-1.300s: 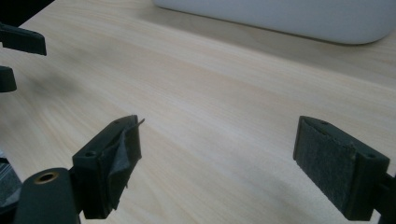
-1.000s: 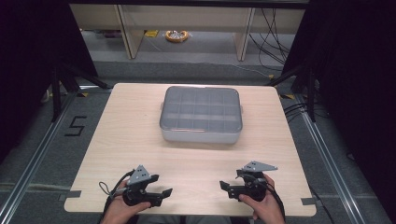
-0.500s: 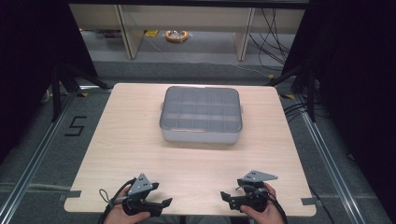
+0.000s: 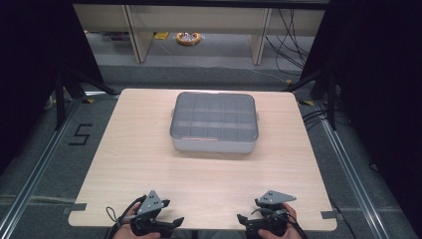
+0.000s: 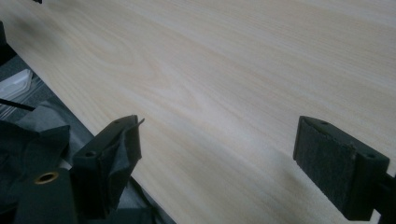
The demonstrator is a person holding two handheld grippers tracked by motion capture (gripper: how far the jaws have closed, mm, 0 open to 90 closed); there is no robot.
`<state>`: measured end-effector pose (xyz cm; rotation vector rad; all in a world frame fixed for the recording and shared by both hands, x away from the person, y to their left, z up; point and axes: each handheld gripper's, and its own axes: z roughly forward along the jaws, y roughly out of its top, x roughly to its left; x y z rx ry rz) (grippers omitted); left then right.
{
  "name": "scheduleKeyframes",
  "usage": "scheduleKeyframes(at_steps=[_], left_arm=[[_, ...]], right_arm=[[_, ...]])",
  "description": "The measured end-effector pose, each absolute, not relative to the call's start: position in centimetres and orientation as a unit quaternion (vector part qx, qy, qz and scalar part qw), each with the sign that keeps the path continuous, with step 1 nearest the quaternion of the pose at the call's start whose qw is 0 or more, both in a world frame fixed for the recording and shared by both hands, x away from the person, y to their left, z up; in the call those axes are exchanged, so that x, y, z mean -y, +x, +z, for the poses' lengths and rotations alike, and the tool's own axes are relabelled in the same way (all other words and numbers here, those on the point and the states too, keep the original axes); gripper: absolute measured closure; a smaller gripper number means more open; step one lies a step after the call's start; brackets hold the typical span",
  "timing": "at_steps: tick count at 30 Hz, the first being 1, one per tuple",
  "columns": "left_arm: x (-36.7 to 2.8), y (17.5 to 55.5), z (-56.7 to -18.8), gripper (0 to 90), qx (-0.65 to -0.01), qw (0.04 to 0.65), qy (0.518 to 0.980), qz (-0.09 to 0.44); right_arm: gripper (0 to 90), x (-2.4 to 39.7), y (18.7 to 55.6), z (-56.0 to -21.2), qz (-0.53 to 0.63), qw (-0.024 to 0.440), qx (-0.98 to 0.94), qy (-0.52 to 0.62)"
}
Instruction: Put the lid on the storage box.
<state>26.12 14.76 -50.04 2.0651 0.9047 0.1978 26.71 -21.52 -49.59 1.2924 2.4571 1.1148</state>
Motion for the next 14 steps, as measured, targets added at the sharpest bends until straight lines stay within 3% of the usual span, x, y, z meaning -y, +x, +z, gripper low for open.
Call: scheduleKeyframes(at_steps=[14], left_arm=[[-14.69,26.42,-50.24,24.0,-0.349,0.414,0.835,0.093]], right_arm=[[16.2,21.59,26.63,-49.72,0.366,0.075,-0.829,0.416]])
